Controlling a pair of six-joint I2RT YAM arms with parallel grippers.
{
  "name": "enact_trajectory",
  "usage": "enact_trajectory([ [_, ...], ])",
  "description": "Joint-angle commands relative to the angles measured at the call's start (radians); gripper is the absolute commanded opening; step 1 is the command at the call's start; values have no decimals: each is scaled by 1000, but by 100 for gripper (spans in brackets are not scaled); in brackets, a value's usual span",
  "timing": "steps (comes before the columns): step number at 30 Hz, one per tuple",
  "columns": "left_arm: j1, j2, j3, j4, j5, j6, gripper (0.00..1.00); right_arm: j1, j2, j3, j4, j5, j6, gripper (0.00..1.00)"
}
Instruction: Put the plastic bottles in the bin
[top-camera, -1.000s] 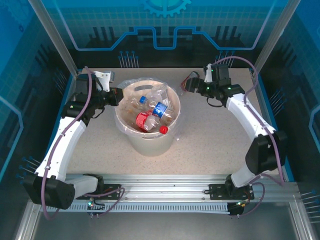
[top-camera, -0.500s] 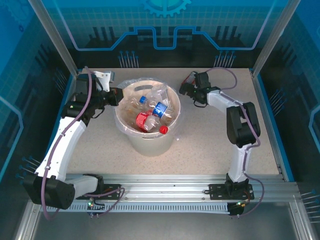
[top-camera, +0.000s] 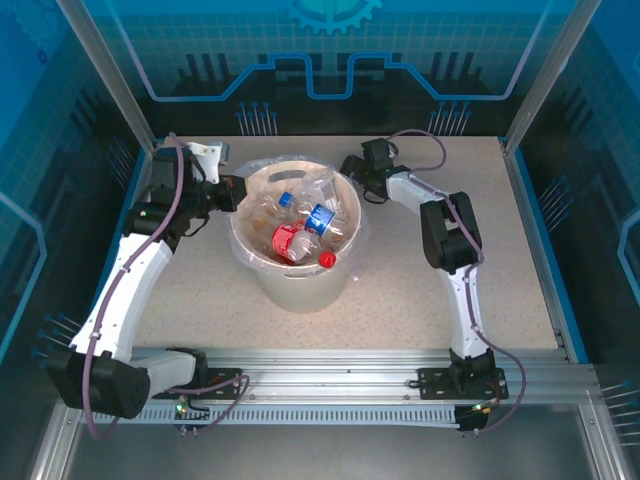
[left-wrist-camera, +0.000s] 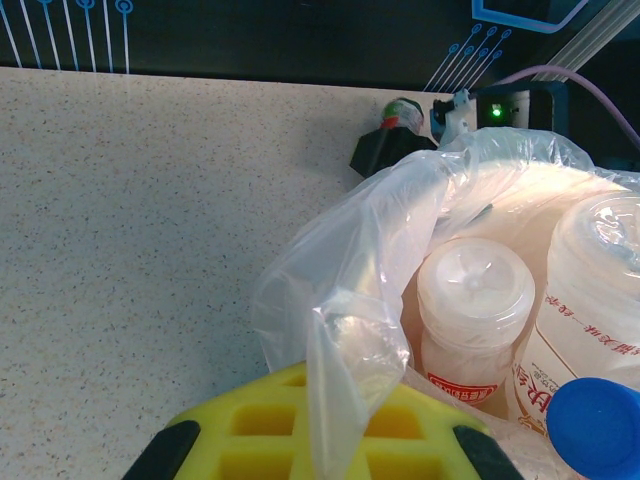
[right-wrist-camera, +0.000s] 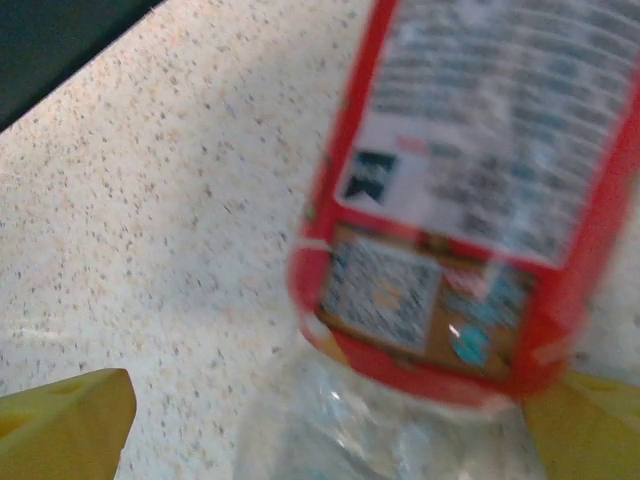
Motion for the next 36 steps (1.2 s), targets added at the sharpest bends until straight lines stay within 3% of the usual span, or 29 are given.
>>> enact_trajectory([
  [1, 12, -1, -27, -58, 15, -11, 0, 6, 48, 50, -98, 75, -28, 98],
  [11, 23, -5, -27, -56, 26, -12, 0, -18, 41, 46, -195, 114, -98, 81],
  [15, 23, -13, -28, -54, 24, -13, 0, -33, -28, -80, -101, 90, -112, 70],
  [26, 25, -13, -26, -54, 28, -15, 0, -72, -180, -248, -46, 56, -196, 56],
  [36, 25, -14, -29, -50, 29, -21, 0, -84, -361, -409, -100, 1, -295, 54],
])
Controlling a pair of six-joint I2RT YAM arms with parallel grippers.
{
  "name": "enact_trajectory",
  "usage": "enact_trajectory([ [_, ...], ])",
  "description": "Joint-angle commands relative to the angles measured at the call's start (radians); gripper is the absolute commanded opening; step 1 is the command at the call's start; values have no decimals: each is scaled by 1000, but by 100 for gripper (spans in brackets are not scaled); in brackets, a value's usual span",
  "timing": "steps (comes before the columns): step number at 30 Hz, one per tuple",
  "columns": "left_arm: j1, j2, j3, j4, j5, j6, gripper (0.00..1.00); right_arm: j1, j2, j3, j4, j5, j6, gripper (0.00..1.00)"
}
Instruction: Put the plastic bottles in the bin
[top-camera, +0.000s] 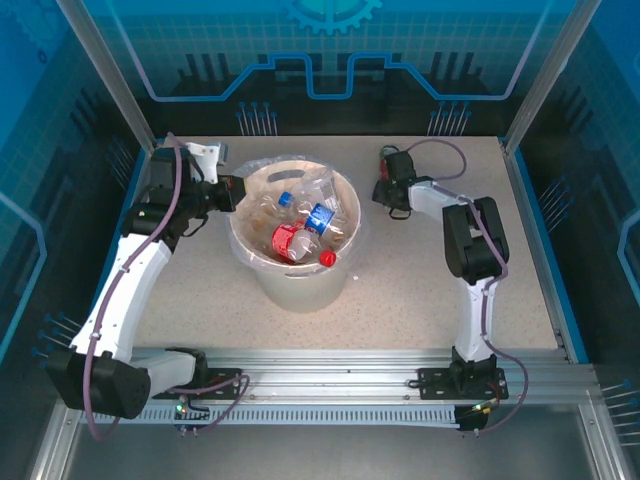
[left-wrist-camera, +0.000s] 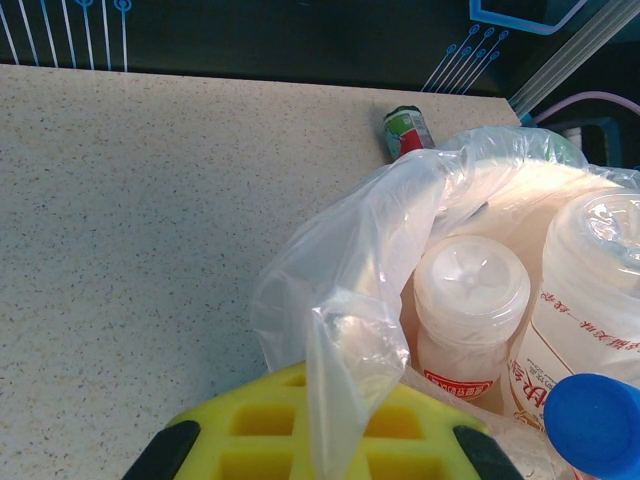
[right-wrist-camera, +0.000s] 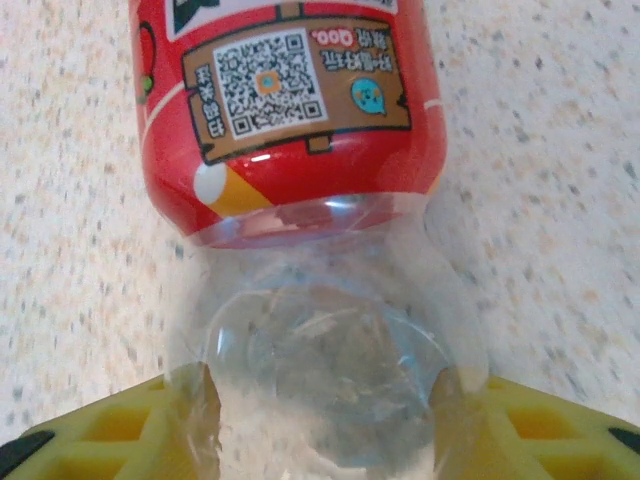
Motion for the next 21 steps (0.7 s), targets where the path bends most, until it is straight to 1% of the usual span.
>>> enact_trajectory([
  [1, 13, -11, -26, -49, 13, -21, 0, -4, -131, -68, -43, -28, -70, 54],
  [6, 13, -3, -26, -52, 12, -18, 0, 10, -332, -244, -86, -43, -135, 55],
  [9, 15, 3, -23, -54, 15, -18, 0, 1, -450, -301, -138, -66, -175, 55],
  [13, 16, 8, -23, -52, 26, -24, 0, -5, -567, -303, -247, -79, -212, 55],
  [15, 17, 8, -25, -47, 32, -26, 0, -4, -616, -288, -297, -106, -234, 54],
  [21, 16, 11, -25, -49, 33, -31, 0, -3, -757, -237, -370, -261, -346, 55],
])
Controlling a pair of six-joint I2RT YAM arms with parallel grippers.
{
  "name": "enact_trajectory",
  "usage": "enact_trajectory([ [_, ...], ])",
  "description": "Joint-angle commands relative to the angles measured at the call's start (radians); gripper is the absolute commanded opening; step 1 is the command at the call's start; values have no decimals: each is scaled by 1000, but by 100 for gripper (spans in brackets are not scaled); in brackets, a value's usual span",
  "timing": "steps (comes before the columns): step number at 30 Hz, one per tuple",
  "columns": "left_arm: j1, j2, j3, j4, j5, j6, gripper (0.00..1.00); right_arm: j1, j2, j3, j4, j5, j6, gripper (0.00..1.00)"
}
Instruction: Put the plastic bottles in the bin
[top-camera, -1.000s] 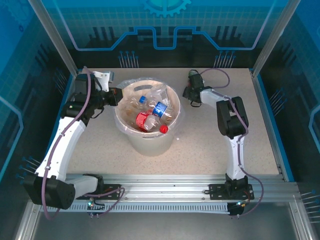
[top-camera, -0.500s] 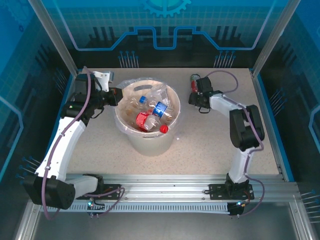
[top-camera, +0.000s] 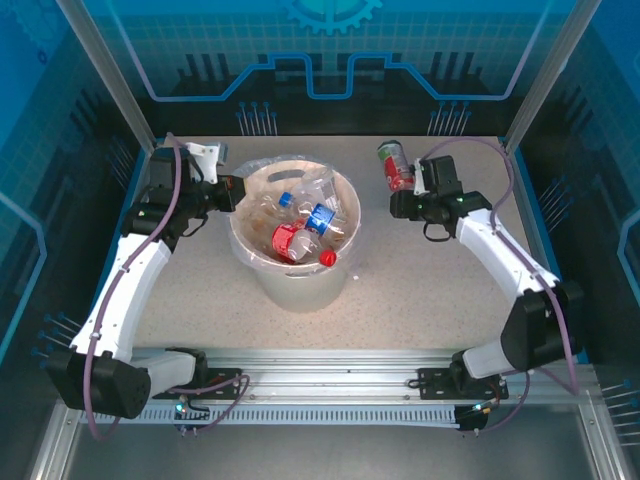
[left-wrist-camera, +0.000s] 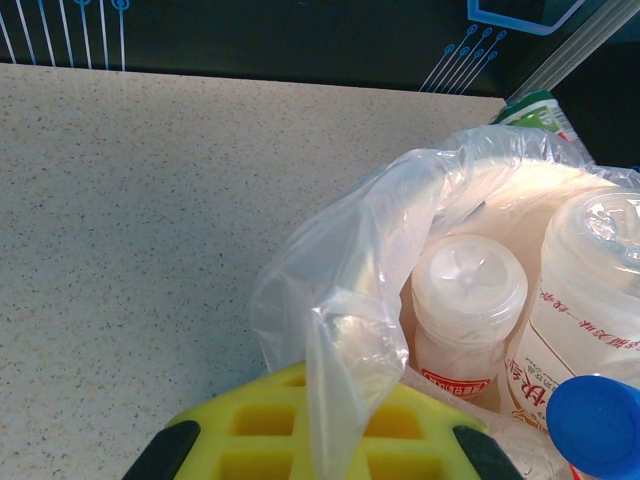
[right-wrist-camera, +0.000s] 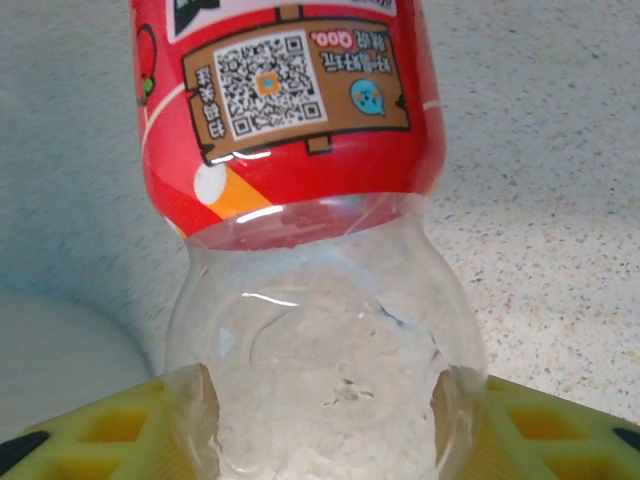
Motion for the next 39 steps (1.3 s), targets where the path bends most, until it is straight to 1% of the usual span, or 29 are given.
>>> enact_trajectory([
  [1, 11, 12, -24, -47, 25, -32, 0, -5, -82, 71, -98, -110, -92, 55],
  [6, 1, 24, -21, -52, 28, -31, 0, -2, -165, 170, -204, -181, -162, 55],
  [9, -10, 38, -8, -73, 26, -12, 0, 1, -207, 215, -231, -248, -242, 55],
  [13, -29, 51, 10, -85, 23, 1, 0, 2, -221, 281, -291, -363, -390, 55],
  [18, -68, 103, 80, -146, 44, 44, 0, 13, -206, 368, -359, -464, -605, 56],
  [21, -73, 138, 127, -179, 112, 67, 0, 19, -177, 415, -381, -496, -739, 54],
  [25, -83, 177, 194, -235, 173, 125, 0, 22, -74, 544, -540, -568, -940, 53],
  [28, -92, 202, 237, -281, 193, 193, 0, 29, 15, 661, -676, -559, -1059, 49],
  [32, -93, 236, 280, -318, 255, 259, 0, 31, 86, 775, -771, -546, -1170, 43],
  [36, -93, 256, 312, -337, 338, 334, 0, 36, 122, 841, -809, -475, -1239, 43],
  [39, -95, 267, 328, -346, 375, 378, 0, 46, 122, 833, -793, -389, -1311, 43],
])
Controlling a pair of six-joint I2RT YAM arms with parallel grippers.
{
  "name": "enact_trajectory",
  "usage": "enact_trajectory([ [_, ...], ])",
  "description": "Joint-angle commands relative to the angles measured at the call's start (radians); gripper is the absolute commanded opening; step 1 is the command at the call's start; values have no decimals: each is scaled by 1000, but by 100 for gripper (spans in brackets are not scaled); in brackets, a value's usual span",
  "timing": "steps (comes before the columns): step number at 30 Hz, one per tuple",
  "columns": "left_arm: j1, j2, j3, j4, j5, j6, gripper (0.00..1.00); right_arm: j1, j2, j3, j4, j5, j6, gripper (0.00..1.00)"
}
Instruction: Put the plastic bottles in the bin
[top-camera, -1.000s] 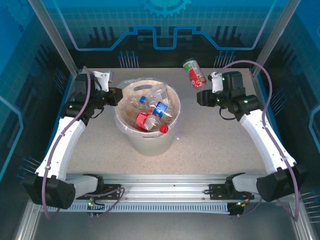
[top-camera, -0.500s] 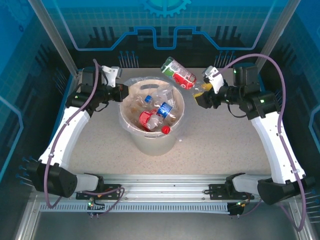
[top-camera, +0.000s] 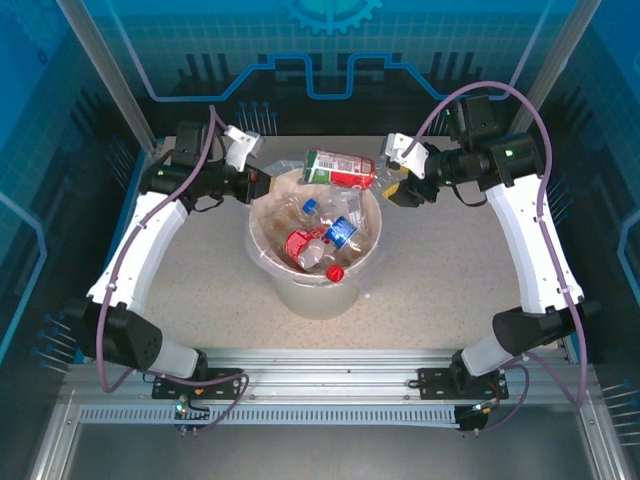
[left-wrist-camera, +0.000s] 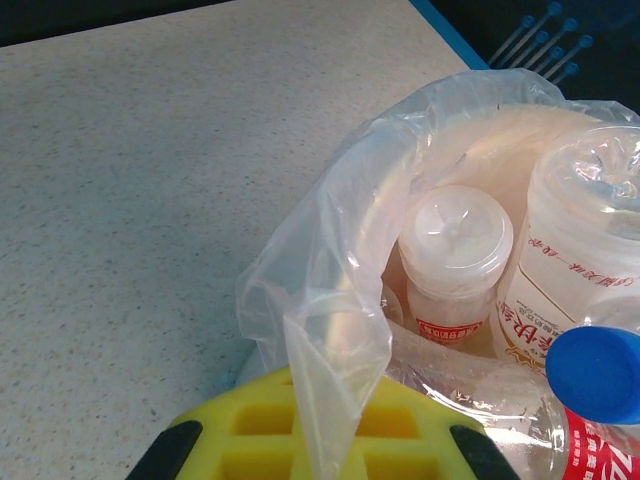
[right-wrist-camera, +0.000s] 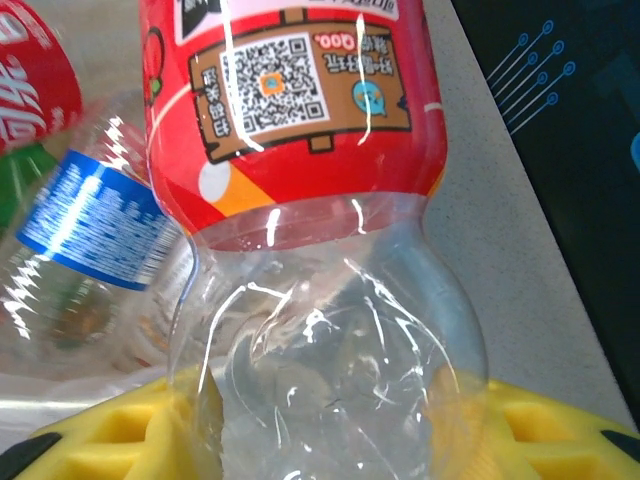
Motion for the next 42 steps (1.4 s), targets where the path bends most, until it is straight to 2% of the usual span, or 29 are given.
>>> enact_trajectory([
  [1, -21, 15, 32, -97, 155, 89, 0, 23, -2, 20, -37, 100, -133, 43],
  [4, -27, 38, 45, -92, 184, 97, 0, 40, -4, 8, 0, 158, -195, 42],
  [8, -56, 59, 55, -70, 199, 98, 0, 92, -23, -64, 137, 328, -263, 41],
  [13, -80, 77, 90, -69, 186, 96, 0, 162, -32, -118, 222, 480, -348, 42],
  [18, -95, 82, 114, -61, 170, 88, 0, 230, -21, -125, 239, 572, -405, 45],
  [19, -100, 85, 119, -59, 165, 86, 0, 246, -17, -124, 238, 585, -421, 49],
  [21, -108, 83, 125, -53, 155, 80, 0, 275, -11, -130, 243, 613, -442, 51],
  [26, -113, 77, 123, -33, 138, 72, 0, 342, -20, -152, 257, 636, -485, 64],
  [27, -113, 75, 121, -32, 134, 72, 0, 348, -26, -157, 262, 636, -489, 71],
  [28, -113, 74, 119, -30, 129, 73, 0, 354, -35, -165, 274, 638, -492, 75],
  [29, -113, 71, 115, -28, 124, 73, 0, 358, -45, -176, 294, 642, -498, 86],
  [30, -113, 71, 113, -26, 121, 74, 0, 358, -56, -189, 317, 643, -504, 88],
  [36, -113, 60, 92, 4, 88, 66, 0, 332, -121, -227, 385, 588, -529, 89],
  [42, -112, 44, 70, 60, 91, 34, 0, 333, -124, -198, 305, 537, -521, 80],
])
